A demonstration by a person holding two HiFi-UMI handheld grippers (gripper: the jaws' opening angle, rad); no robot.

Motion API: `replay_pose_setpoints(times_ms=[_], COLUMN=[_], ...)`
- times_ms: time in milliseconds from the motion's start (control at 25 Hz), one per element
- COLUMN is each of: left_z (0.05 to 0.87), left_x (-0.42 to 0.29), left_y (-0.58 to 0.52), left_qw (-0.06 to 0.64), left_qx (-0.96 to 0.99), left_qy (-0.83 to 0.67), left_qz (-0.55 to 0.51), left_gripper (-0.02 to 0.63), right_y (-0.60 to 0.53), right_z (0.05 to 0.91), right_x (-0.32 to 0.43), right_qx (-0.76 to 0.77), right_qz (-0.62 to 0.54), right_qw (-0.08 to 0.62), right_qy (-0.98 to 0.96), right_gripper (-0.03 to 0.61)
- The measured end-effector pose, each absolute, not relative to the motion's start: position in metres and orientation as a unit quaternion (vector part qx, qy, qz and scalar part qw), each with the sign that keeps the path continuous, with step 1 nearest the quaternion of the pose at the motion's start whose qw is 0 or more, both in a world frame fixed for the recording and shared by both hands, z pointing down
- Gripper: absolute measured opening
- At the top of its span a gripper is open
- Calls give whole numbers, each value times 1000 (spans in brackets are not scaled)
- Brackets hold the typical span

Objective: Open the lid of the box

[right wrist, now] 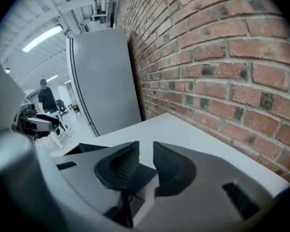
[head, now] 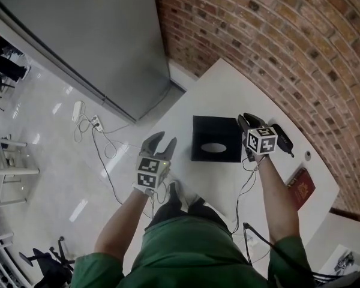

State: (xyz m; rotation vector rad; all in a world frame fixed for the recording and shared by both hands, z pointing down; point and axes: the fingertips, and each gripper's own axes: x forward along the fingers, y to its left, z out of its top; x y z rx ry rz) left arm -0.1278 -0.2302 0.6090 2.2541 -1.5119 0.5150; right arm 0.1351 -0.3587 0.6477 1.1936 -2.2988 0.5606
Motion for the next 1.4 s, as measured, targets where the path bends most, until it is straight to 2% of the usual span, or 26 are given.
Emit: replay_pose_setpoints(times_ms=[480, 960, 1160, 1400], left_z=[579, 489, 445, 401], left_x=[-108, -89, -85, -83], left_y=[-245, -246, -240, -229], left_qw=[182, 99, 35, 4], left_qx=[815, 841, 846, 843], left_qy=[-523, -523, -528, -536], left_qz=[170, 96, 68, 40], left_gripper=[169, 164, 146, 83], right_y=[-340, -290, -271, -249], right_z=[579, 462, 427, 389], right_x=[124, 87, 85, 95], right_qx=[435, 415, 424, 462], right_qz=[170, 79, 51, 37], right_qw=[180, 89, 63, 10], right_qy=[-866, -902, -902, -886], right_gripper=[81, 64, 61, 37])
